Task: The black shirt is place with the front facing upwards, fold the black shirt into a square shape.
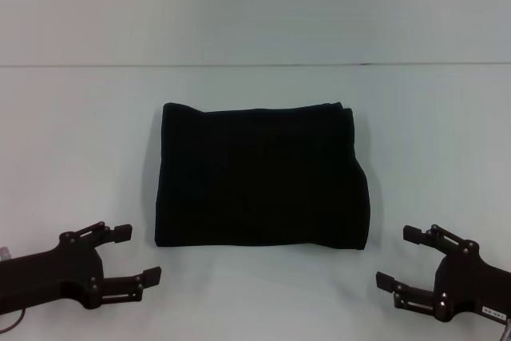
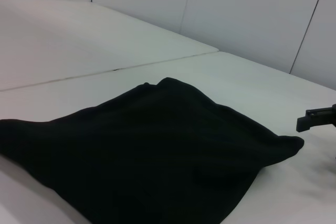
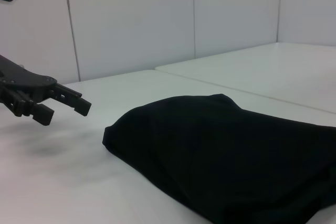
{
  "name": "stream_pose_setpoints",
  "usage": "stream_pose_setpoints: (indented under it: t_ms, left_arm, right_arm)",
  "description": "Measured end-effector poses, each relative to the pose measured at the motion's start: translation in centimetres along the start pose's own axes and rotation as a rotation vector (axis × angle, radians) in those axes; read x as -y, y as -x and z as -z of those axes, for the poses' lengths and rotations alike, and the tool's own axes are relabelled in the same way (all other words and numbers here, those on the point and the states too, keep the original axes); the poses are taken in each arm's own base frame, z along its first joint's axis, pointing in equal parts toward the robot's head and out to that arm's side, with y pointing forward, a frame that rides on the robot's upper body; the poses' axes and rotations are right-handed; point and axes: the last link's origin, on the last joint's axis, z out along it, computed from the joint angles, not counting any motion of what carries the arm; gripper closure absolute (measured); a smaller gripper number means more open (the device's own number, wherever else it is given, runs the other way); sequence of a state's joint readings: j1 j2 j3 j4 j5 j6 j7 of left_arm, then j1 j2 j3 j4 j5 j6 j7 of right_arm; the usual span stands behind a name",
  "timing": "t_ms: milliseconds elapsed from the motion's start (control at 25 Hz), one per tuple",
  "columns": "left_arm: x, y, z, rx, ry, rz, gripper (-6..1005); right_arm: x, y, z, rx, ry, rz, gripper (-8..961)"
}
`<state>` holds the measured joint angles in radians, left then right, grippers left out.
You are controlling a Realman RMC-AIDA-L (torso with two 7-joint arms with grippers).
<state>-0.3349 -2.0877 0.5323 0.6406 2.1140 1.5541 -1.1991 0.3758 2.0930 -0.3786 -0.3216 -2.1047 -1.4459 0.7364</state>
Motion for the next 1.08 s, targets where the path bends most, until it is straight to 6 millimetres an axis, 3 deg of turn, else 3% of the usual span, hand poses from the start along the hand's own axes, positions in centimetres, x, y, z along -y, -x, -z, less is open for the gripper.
stream_pose_setpoints:
  t_ms: [1080]
  left_arm:
    - [-0.18,-0.02,0.02,0.001,0.013,-0.008,37]
  right_arm:
    - [0.07,0.10,0.17,0.012,-0.009,-0.010,25]
